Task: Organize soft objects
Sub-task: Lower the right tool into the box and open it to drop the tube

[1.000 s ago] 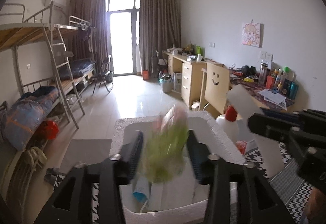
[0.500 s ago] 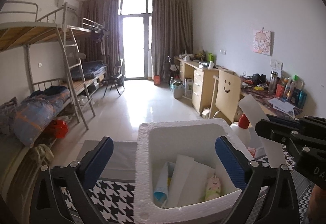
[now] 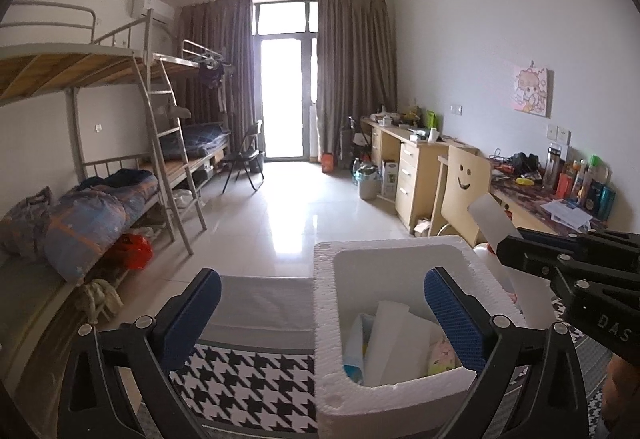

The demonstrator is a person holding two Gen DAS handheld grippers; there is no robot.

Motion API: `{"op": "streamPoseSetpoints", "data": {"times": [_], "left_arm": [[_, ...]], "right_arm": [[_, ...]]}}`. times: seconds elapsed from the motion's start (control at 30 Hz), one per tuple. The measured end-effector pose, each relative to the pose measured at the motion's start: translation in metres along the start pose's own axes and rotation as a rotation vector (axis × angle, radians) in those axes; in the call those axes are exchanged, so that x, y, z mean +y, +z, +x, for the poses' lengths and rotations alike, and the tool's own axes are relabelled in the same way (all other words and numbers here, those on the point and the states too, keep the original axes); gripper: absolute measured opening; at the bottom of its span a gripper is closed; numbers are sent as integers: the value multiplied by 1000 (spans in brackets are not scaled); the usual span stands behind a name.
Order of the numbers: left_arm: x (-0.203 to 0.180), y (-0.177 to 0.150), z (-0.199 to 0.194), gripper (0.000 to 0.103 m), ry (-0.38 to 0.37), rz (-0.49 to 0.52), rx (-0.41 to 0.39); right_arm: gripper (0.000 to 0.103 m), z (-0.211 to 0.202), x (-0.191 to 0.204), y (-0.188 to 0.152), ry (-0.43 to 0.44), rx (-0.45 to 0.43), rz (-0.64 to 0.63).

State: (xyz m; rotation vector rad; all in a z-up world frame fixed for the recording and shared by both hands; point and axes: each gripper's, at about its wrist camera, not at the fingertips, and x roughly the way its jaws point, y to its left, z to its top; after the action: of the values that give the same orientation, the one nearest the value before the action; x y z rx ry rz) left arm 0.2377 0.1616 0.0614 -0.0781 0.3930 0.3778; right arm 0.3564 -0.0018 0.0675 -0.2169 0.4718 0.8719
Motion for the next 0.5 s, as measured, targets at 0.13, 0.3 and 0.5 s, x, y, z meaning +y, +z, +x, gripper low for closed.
{"op": "streamPoseSetpoints", "data": {"times": [0.13,0.3,0.5], "left_arm": [[5,-2,-3,102,15,-5,-7],[17,-4,-5,102,25,-21,-6],[28,-9,-8,102,42,-36,-3]], "right_arm": [[16,3,1,1,5,5,-5],[16,9,1,1,10,16,-2],[16,21,3,0,14,49,7]]}}
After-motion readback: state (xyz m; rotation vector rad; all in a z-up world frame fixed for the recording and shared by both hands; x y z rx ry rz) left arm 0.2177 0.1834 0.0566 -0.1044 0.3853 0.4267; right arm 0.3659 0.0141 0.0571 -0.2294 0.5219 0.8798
